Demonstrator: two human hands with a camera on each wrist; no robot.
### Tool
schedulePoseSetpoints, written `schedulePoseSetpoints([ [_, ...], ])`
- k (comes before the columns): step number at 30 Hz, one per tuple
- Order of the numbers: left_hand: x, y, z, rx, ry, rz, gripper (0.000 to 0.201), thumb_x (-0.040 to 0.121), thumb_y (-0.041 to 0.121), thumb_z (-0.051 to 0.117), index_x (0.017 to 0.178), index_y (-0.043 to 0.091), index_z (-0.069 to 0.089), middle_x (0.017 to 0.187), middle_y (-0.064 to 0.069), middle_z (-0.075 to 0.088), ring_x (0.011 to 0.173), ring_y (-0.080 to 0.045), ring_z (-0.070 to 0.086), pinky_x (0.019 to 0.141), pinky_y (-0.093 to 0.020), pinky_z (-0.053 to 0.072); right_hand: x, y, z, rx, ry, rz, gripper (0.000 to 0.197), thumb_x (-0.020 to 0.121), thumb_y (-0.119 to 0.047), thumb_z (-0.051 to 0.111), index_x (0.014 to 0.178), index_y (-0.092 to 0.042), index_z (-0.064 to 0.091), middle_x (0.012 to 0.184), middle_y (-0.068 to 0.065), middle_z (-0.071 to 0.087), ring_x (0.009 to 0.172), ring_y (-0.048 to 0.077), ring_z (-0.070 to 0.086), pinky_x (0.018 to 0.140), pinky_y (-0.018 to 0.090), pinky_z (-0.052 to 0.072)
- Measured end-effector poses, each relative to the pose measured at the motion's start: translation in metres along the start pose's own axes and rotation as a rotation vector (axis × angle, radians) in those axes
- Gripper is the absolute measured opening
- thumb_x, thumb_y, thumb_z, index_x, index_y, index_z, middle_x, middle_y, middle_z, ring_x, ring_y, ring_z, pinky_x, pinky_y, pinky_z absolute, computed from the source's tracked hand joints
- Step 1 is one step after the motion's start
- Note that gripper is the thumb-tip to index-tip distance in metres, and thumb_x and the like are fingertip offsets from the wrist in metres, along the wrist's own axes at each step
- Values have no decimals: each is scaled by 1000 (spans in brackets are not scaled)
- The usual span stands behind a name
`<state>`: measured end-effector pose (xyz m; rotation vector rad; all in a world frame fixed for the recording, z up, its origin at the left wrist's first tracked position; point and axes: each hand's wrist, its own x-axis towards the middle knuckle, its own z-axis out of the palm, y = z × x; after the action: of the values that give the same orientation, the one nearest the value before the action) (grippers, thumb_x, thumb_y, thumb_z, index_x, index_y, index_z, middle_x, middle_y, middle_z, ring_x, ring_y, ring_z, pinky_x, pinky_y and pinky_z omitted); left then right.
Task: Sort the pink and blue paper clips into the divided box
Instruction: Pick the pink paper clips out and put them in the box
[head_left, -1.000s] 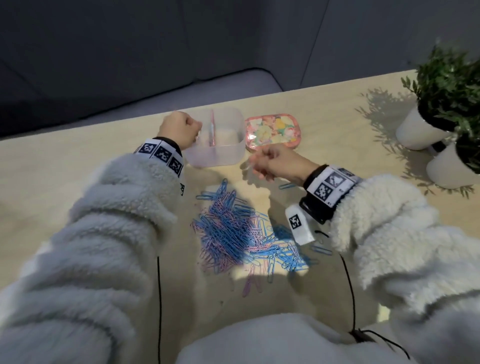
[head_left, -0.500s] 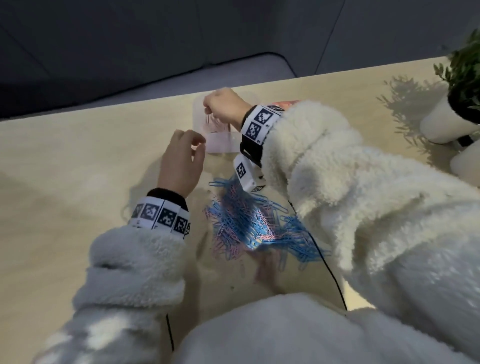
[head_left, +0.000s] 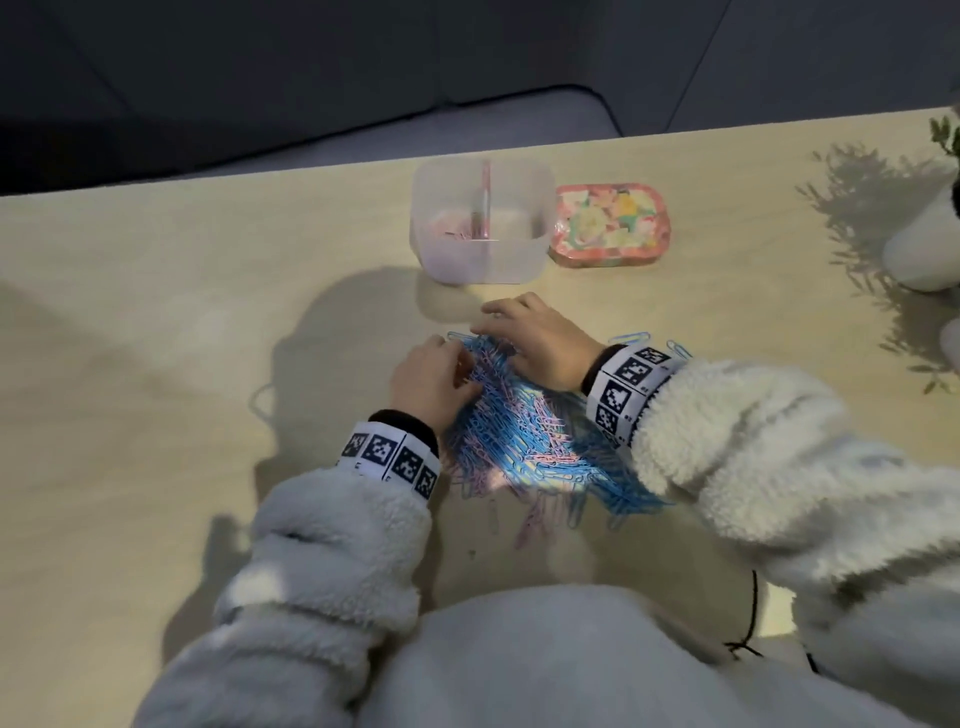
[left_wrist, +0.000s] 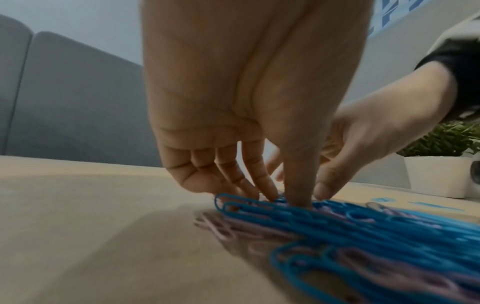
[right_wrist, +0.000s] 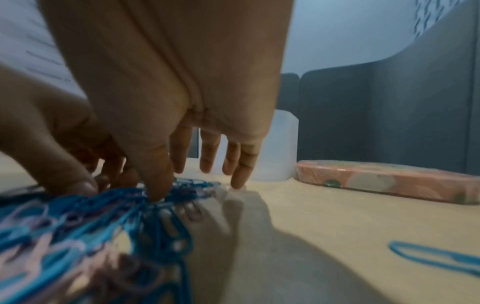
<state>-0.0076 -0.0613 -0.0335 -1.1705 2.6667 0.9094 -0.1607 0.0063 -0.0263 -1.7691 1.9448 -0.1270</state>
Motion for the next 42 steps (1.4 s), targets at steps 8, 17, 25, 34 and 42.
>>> schedulePoseSetpoints([
  [8,-3,-2,4,62,42,44,25,78,25,67,100,15,60,103,-12,57,99,-32,54,84,-42,45,-19,21,-3,142,230,147,3,80,-18,64,82,-16,65,91,3,66,93,27,52,84,36,39],
  [17,18,5,-3,49,133,154,17,85,22,60,99,14,64,101,-13,58,100,-32,55,85,-44,45,-69,64,-3,935,381,516,27,87,0,59,64,-15,56,55,4,53,36,-1,47,41,11,41],
  [25,34,17,2,119,44,219,14,81,19,64,92,11,66,96,-13,61,92,-33,59,79,-42,46,-89,83,0,535,434,655,18,87,-8,55,96,-11,71,101,12,71,82,10,69,75,24,54],
  [34,34,33,1,-249,77,148,16,91,3,44,102,3,56,82,-7,61,69,-14,59,63,-15,43,-61,47,-5,227,358,459,15,82,-16,59,92,-20,69,104,2,69,99,27,61,80,32,45],
  [42,41,48,0,-742,-145,-44,23,93,4,46,75,18,51,69,-1,51,46,4,57,45,-6,43,-37,48,-4,265,78,409,16,79,-10,65,67,-17,58,75,1,61,80,22,59,74,31,46],
])
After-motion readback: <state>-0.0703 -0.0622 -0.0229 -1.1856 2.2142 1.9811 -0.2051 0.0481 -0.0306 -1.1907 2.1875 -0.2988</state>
